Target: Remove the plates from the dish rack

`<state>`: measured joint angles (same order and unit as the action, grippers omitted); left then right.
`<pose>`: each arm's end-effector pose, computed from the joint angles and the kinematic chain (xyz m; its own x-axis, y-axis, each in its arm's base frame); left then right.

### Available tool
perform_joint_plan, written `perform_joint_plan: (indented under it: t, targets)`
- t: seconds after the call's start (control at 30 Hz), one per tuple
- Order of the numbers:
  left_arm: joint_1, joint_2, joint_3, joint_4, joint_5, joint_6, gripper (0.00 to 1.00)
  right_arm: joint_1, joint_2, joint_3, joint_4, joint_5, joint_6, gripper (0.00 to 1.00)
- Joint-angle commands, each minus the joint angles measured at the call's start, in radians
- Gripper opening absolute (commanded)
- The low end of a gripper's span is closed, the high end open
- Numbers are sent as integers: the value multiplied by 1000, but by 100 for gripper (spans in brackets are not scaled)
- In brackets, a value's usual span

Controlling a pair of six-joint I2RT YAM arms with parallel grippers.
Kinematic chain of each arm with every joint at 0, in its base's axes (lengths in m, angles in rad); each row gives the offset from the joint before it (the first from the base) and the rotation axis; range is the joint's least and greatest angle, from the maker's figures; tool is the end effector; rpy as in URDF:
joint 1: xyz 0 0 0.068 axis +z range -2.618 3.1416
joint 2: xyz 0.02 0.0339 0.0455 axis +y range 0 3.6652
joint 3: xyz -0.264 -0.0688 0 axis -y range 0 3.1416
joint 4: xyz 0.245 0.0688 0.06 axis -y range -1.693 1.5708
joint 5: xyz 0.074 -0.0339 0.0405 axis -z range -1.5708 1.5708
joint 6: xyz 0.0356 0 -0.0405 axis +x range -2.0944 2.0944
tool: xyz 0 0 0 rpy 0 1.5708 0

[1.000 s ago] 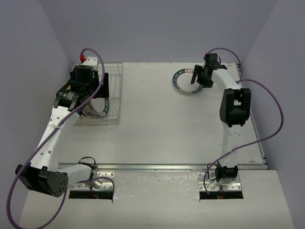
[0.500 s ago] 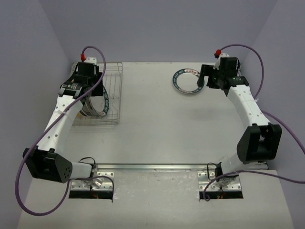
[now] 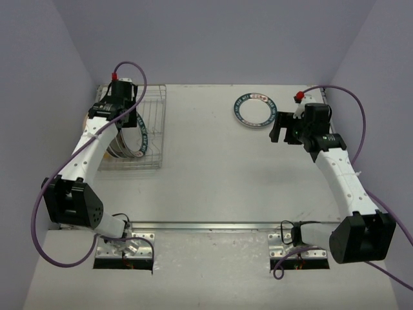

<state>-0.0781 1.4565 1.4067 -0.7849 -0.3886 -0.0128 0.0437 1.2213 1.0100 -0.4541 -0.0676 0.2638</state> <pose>0.3095 -0.0107 0.3443 -0.7365 0.0458 -0.6749 -0.1909 0.9431 0.2722 0.2675 0.0141 0.3012 -0.6207 0.2333 -0.7486 0.0675 0.9671 0.2454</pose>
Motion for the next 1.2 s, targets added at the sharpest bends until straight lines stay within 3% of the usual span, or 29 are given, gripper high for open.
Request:
perform_joint_plan:
  t: [0.0,0.4,0.6,0.67,0.7,0.73,1.17]
  targets:
    - [33,33,44,38,-13,-22,43,2,-38,2,31,-19,-9,99]
    - [40,102,30,63,2,-29,35,2,-51,7,20,-50,8,99]
    - [41,126,26,65,25,-44,21,1,-49,9,12,-59,10,99]
    - [41,131,31,64,26,-44,11,1,-49,9,12,-66,12,99]
    - [41,130,37,61,22,-44,2,1,-49,9,10,-70,14,99]
    - [41,126,41,60,17,-44,0,1,-49,9,8,-73,17,99]
    - [33,-24,215,38,-86,74,0,1,-56,30,6,-125,37,99]
